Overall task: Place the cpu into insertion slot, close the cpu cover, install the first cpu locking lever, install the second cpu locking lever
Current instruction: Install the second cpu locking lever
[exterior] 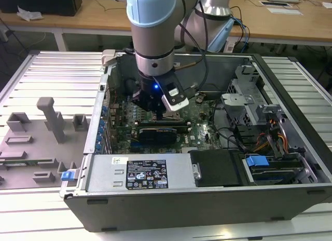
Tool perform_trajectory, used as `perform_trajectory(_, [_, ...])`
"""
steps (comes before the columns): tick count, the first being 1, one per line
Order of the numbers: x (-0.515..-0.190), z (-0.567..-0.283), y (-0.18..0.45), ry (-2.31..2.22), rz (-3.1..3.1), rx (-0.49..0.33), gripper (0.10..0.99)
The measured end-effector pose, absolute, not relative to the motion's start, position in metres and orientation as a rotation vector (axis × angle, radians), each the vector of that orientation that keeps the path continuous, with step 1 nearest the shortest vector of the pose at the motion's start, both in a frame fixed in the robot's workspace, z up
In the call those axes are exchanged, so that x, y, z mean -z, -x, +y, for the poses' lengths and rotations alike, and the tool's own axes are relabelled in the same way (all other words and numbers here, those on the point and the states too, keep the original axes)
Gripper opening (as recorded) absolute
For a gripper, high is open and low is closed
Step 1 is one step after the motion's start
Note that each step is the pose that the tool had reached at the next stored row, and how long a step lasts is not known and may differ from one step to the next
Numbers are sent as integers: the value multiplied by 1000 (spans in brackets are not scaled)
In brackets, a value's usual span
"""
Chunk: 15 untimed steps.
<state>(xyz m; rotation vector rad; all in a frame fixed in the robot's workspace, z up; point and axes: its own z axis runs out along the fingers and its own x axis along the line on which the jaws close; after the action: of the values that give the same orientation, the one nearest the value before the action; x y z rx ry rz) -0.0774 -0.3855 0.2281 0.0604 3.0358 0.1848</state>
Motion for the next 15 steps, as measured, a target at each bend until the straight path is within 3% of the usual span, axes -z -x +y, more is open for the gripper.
perform_trajectory(6, [-225, -391, 87, -64, 3021, -283, 106])
perform_trajectory(15, [-215, -394, 94, -65, 3015, -313, 106])
